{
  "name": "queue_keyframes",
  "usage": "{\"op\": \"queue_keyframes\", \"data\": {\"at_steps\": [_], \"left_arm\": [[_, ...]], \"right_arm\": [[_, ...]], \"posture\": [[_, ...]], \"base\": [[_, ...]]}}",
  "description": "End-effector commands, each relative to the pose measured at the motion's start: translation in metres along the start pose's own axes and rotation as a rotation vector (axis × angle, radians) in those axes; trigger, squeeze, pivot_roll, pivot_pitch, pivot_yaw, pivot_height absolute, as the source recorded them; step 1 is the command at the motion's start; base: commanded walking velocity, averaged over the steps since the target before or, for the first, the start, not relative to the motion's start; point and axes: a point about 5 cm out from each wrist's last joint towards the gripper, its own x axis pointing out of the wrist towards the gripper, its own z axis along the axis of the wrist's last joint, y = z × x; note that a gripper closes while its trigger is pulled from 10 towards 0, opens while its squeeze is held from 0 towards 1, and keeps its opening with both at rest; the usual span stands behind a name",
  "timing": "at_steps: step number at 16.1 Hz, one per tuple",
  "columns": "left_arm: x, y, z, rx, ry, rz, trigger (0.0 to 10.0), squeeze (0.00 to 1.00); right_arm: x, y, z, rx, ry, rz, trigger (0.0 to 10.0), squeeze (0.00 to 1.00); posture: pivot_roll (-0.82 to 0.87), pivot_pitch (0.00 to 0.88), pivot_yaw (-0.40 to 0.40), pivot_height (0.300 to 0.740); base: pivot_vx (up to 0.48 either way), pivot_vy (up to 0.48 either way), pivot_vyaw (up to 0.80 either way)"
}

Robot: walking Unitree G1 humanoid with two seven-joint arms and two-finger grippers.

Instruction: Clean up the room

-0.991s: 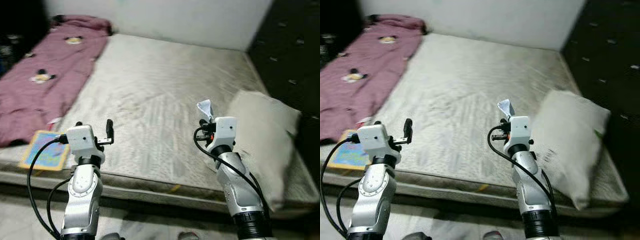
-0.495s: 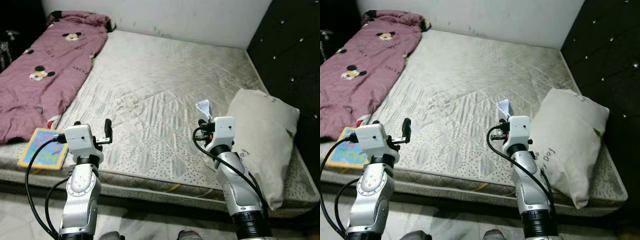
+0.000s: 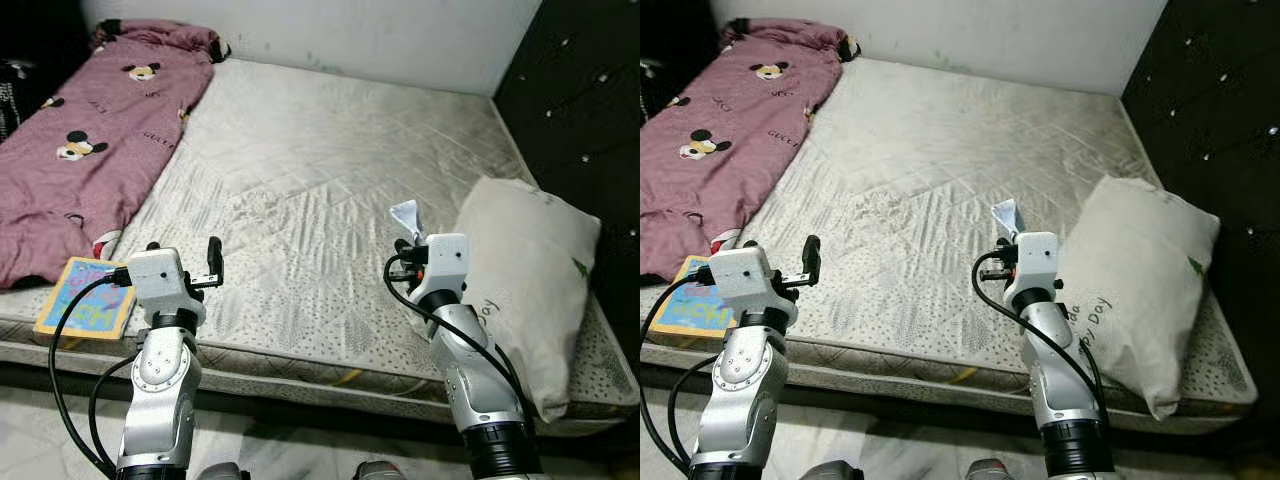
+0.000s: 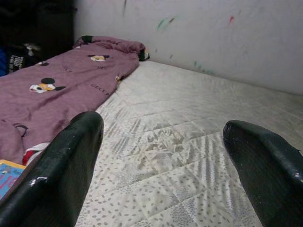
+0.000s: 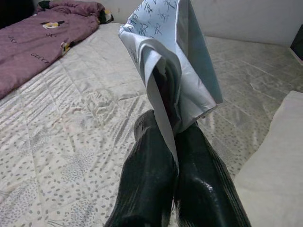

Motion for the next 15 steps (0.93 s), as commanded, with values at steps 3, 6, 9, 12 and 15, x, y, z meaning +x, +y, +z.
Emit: {"op": "queue_keyframes", "data": {"at_steps": [3,6,9,12,15], "left_arm": [[-0.0012,-0.0043,-0.0017,0.001,0.011,-0.019,10.0,0.00],[-0.0011,-0.0061,-0.0016,-0.014,0.011,-0.041,10.0,0.00],[-0.0016,-0.0066,-0.0013,-0.027,0.009,-0.051,10.0,0.00],[-0.0018,-0.0065,-0.0012,-0.029,0.011,-0.050,10.0,0.00],[-0.0019,-0.0060,-0.0013,-0.031,0.013,-0.047,10.0,0.00]], "right_arm": [[-0.0008,-0.0058,-0.0001,-0.004,0.010,-0.013,10.0,0.00],[-0.0011,-0.0056,-0.0005,-0.004,0.014,-0.012,10.0,0.00],[-0.0013,-0.0051,-0.0013,-0.002,0.021,-0.013,10.0,0.00],[-0.0013,-0.0050,-0.0014,-0.004,0.021,-0.014,10.0,0.00],[-0.0011,-0.0048,-0.0015,-0.005,0.021,-0.013,10.0,0.00]], "posture": [[-0.04,0.000,-0.039,0.740],[-0.04,0.000,-0.039,0.740],[-0.04,0.000,-0.037,0.740],[-0.04,0.000,-0.035,0.740],[-0.04,0.000,-0.036,0.740]], "base": [[0.000,0.000,0.00],[0.000,0.000,0.00],[0.000,0.000,-0.53],[0.000,0.000,-0.80],[0.000,0.000,-0.80]]}}
